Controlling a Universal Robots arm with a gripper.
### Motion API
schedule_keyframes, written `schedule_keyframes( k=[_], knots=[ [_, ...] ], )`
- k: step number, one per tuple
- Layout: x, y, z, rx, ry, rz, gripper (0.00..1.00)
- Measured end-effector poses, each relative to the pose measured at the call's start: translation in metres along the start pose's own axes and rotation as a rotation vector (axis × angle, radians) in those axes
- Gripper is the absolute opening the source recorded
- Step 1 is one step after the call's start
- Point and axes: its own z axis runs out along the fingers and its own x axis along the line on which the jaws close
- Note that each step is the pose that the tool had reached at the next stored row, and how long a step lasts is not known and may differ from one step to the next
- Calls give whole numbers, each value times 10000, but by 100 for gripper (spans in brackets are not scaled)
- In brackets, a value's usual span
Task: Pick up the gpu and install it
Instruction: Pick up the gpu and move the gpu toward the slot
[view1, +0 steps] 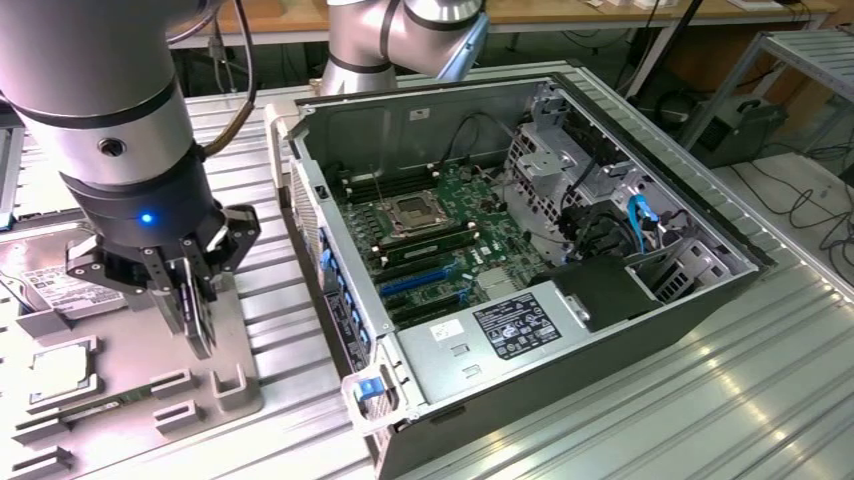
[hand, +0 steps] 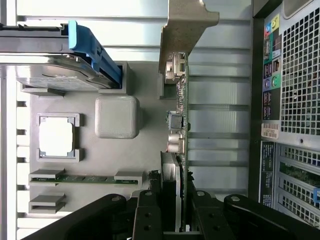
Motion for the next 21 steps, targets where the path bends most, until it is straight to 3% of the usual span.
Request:
schedule_keyframes(
  k=[21],
  knots=[
    [-3, 11, -254, -1, 64, 3, 28]
  ],
)
